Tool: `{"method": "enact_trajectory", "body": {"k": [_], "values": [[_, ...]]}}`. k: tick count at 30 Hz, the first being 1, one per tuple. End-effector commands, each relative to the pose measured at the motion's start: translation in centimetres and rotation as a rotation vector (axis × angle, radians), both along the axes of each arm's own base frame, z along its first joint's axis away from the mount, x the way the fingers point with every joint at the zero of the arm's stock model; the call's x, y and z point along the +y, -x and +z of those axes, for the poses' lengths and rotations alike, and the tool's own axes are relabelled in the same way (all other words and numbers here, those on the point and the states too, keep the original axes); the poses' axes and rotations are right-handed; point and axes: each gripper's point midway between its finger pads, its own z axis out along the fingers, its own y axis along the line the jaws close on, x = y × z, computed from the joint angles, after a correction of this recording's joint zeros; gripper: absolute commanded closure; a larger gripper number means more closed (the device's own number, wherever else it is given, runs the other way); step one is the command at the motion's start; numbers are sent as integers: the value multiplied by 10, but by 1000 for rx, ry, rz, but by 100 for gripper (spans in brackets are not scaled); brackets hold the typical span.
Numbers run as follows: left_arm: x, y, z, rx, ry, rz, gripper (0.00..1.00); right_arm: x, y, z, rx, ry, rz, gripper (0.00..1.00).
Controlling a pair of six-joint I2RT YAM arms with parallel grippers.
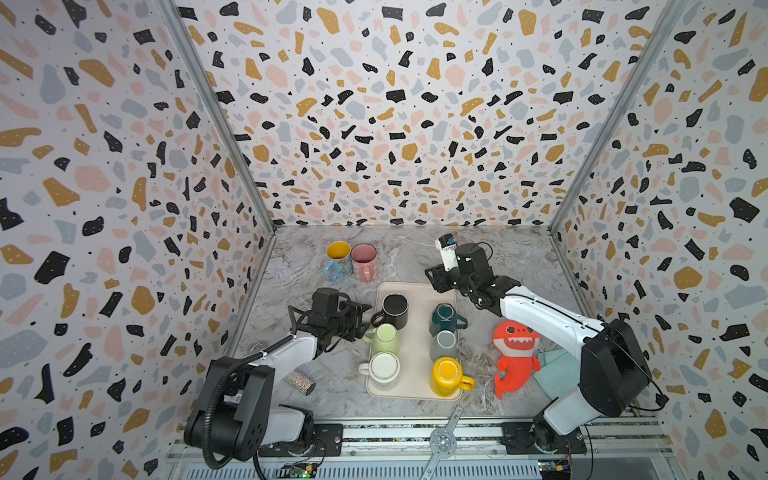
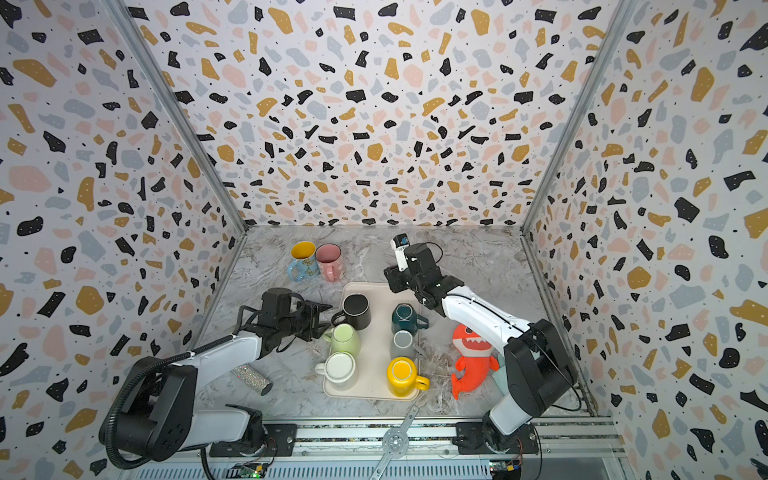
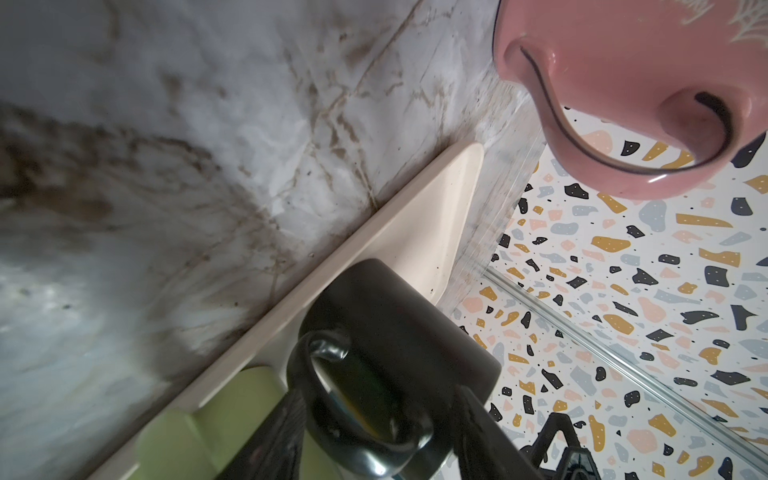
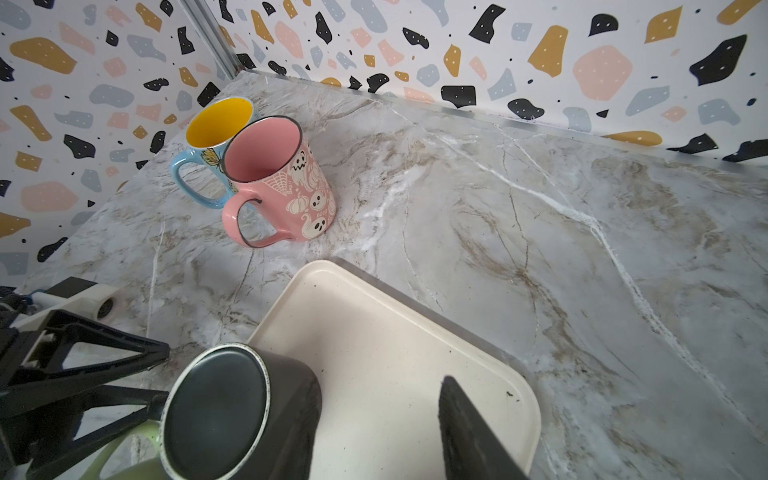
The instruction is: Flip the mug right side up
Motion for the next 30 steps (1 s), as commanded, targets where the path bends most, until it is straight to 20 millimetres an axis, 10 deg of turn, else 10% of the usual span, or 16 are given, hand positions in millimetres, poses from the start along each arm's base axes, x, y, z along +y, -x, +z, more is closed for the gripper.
{"method": "enact_trajectory", "body": {"k": [1, 30], "values": [[-4, 9, 0, 9, 8, -28, 42, 2, 0, 6, 0, -24, 4, 51], [-25, 14, 5, 7, 54, -68, 41, 7, 1, 2, 29, -37, 19, 51]]}}
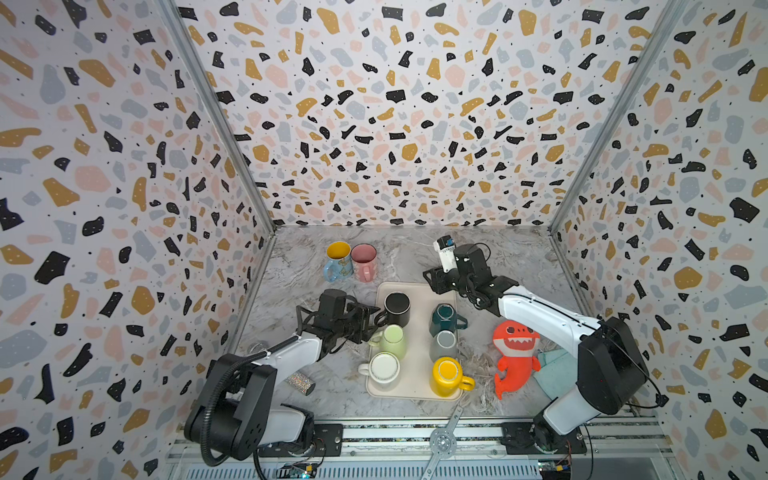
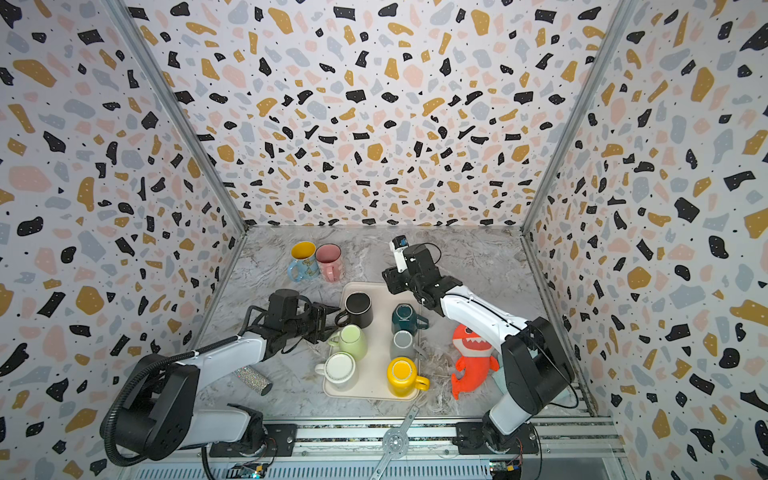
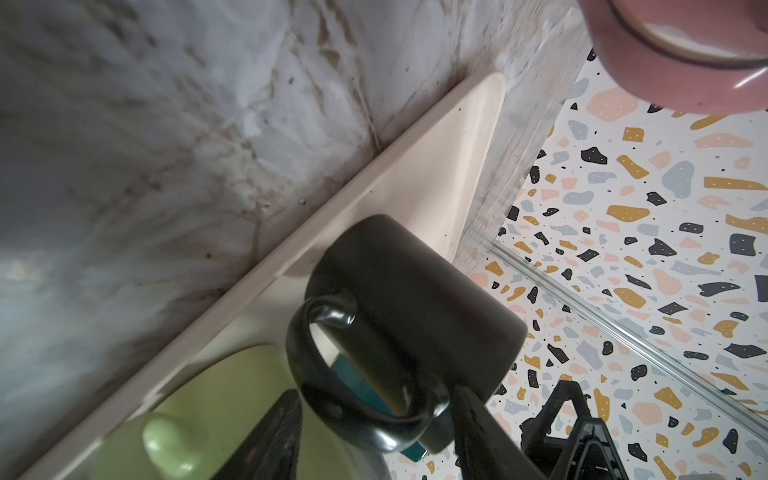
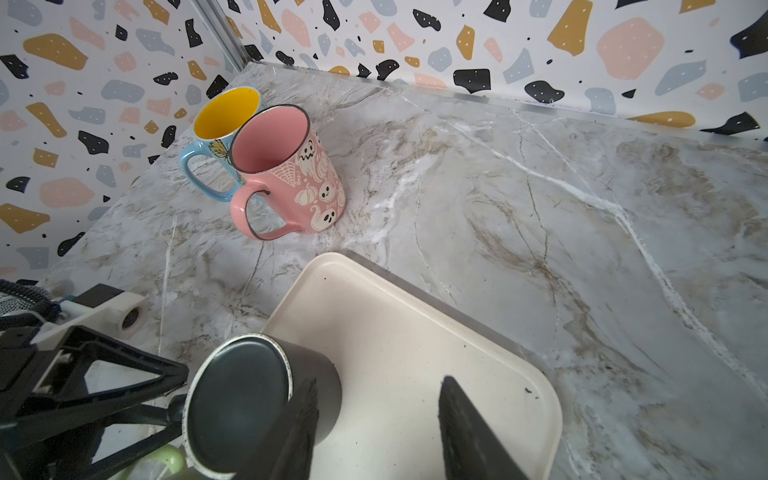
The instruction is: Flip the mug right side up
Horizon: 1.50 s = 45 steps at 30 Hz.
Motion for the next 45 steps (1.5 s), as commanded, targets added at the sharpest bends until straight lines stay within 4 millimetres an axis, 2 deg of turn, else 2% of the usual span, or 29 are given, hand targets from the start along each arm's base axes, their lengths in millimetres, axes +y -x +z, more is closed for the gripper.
{"method": "enact_trajectory", "body": {"k": [1, 8, 15, 26, 31, 45], "values": [[-1, 7, 2, 0, 13, -7, 41, 2, -2, 8, -3, -18, 1, 51], [-3, 1, 3, -8, 20, -2, 41, 2, -1, 8, -2, -18, -1, 51], [-13, -7, 10, -31, 54, -7, 40, 0, -2, 6, 1, -14, -6, 51], [-18, -18, -6, 2, 72, 18, 42, -1, -2, 6, 1, -9, -14, 51], [-20, -25, -7, 0, 81, 27, 44, -3, -3, 5, 1, -2, -20, 51], [-24, -34, -13, 9, 101, 30, 58, -2, -5, 1, 9, 5, -22, 51]]}}
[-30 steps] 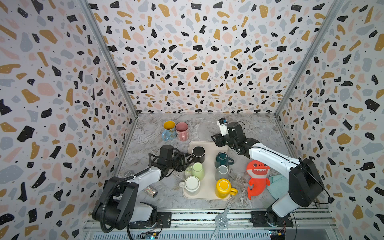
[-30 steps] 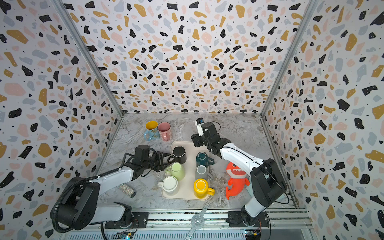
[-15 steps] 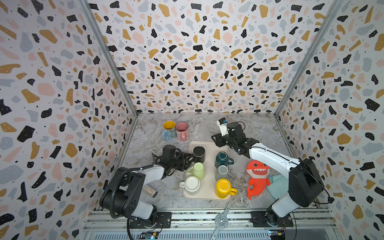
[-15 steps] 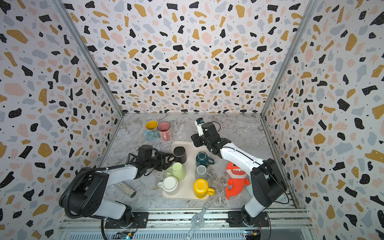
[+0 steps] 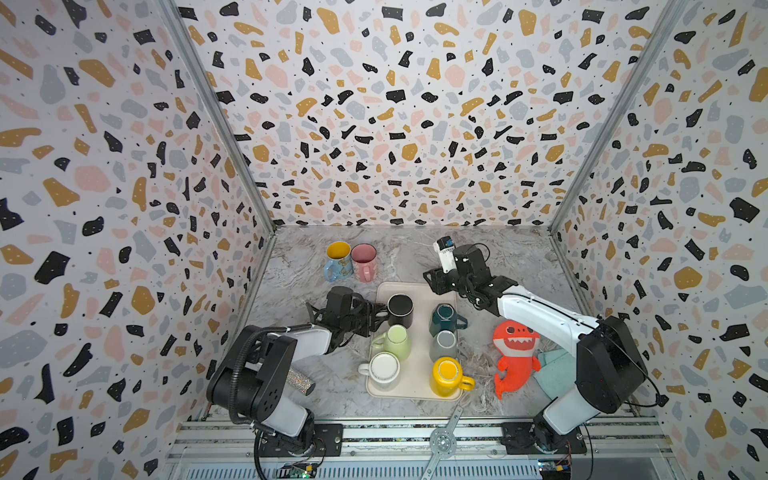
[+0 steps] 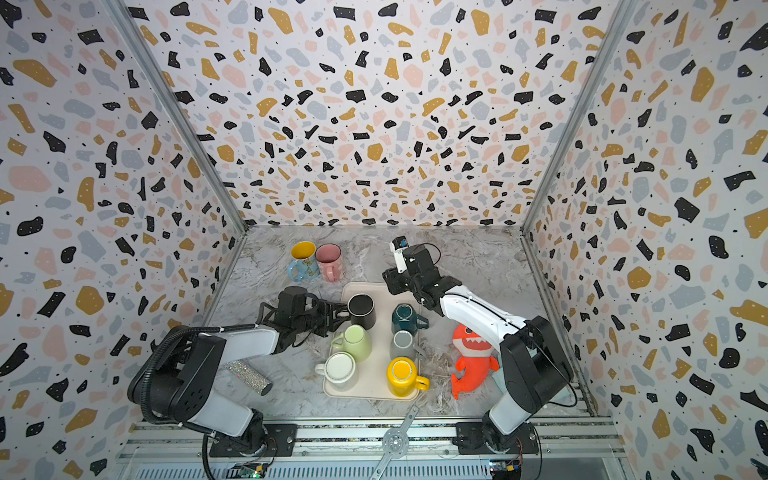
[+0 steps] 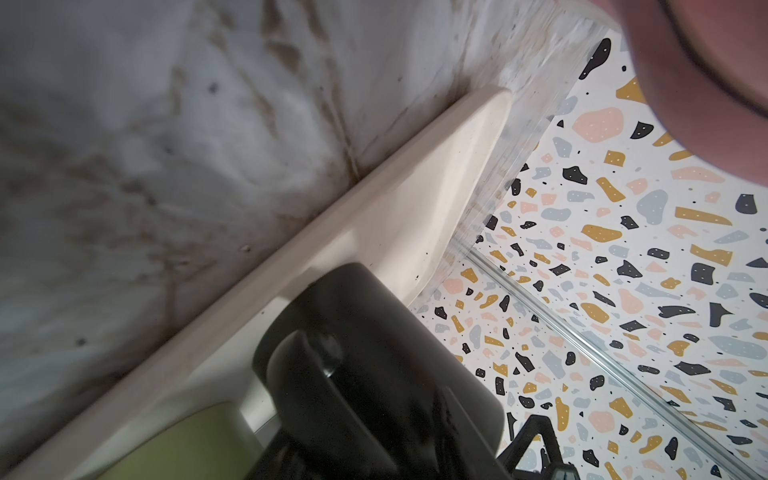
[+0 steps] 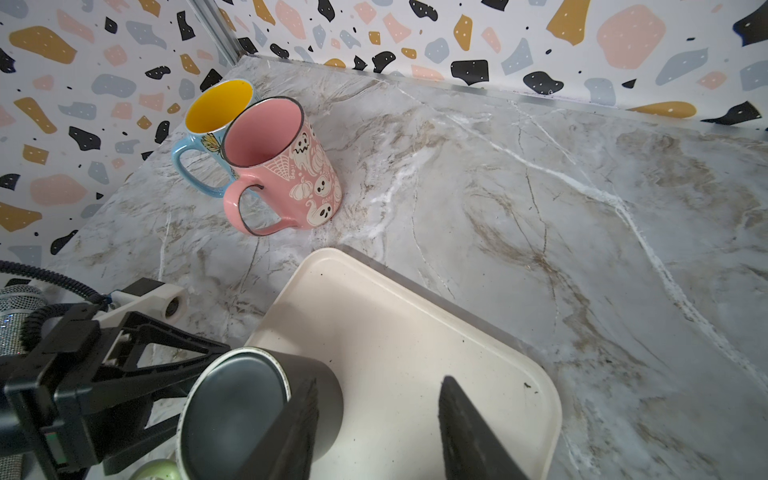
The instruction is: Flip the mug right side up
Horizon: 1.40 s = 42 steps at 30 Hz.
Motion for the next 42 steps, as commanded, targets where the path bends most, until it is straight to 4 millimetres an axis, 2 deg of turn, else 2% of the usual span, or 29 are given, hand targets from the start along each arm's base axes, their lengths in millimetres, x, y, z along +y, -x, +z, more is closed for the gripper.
{"method": "enact_trajectory", "body": {"k": [1, 11, 19, 25, 29, 34, 42], "values": [[-6, -7, 3, -5, 20, -10, 58, 0, -5, 8, -7, -6, -14, 51], [-14, -22, -2, 2, 41, -25, 68, -1, -10, 4, 2, 5, -22, 51], [-20, -35, 1, -15, 63, -28, 84, -2, -15, 2, 5, 13, -33, 51], [-21, -49, 14, -61, 79, -12, 100, -2, -17, 0, 10, 19, -36, 52], [-25, -65, 39, -159, 124, 2, 100, -3, -17, -1, 13, 21, -37, 52], [-28, -82, 89, -359, 208, 13, 100, -5, -17, 1, 9, 25, -44, 53], [-26, -78, 148, -618, 218, -11, 100, -7, -13, 4, 4, 22, -41, 57]]}}
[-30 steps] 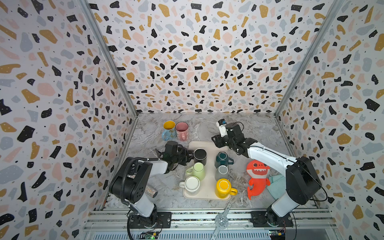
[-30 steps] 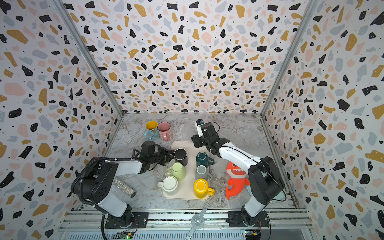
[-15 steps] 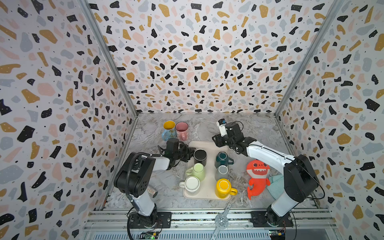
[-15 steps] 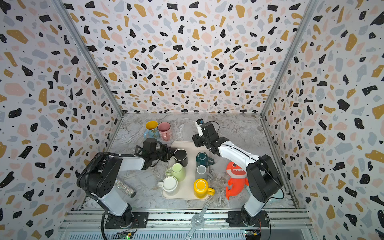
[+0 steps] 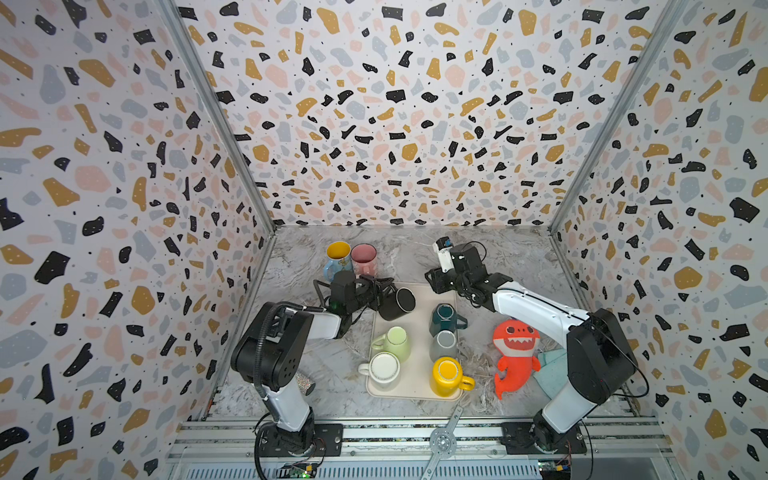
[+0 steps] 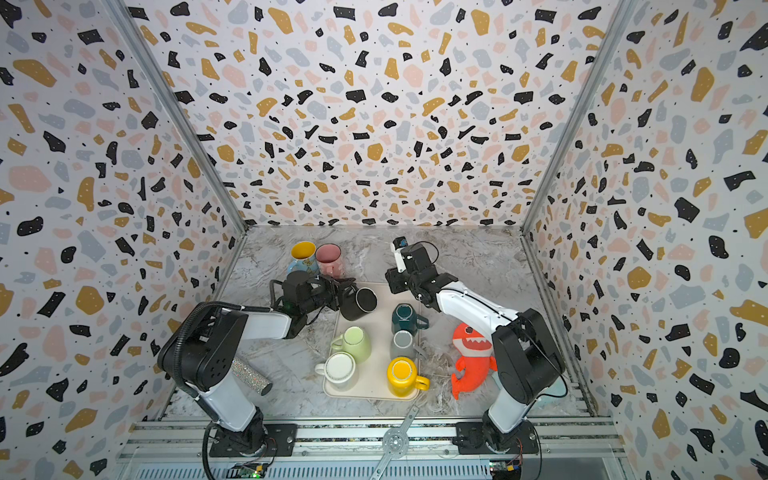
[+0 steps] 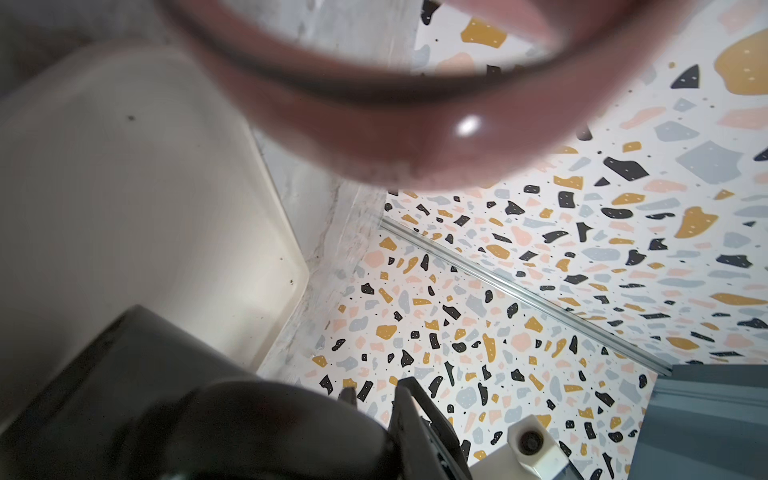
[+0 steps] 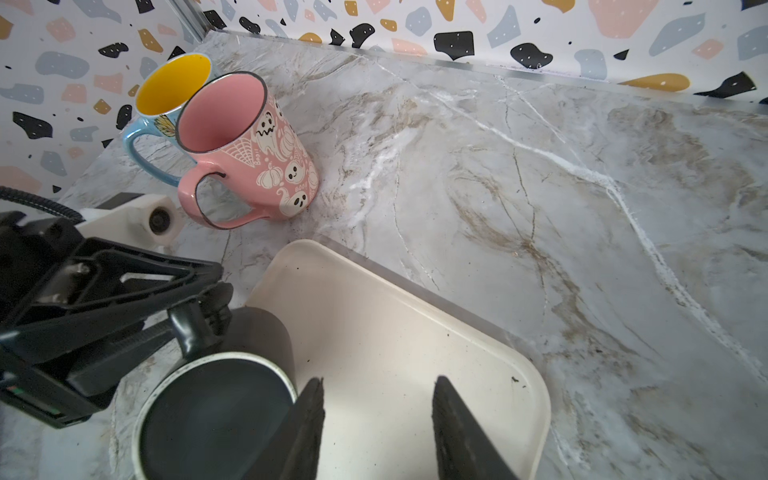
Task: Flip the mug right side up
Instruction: 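Close the left gripper on the black mug and lift it off the tray, then turn the black mug mouth-up with the left gripper while the right gripper reaches toward it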
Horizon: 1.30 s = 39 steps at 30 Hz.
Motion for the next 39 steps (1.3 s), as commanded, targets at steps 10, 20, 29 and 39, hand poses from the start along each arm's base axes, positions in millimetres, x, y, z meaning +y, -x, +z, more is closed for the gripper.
{"method": "enact_trajectory", "body": {"k": [10, 20, 29, 39], "values": [[3, 0, 144, -633, -310, -57, 100, -6, 5, 29, -42, -22, -7, 63], [11, 24, 197, -1105, -948, -32, 100, -4, 6, 64, -102, -17, 41, 63], [-2, 47, 192, -1378, -1426, -3, 100, 10, 11, 110, -176, -22, 158, 59], [-8, 72, 175, -1576, -1619, 76, 100, 41, 27, 153, -210, -85, 381, 50]]}}
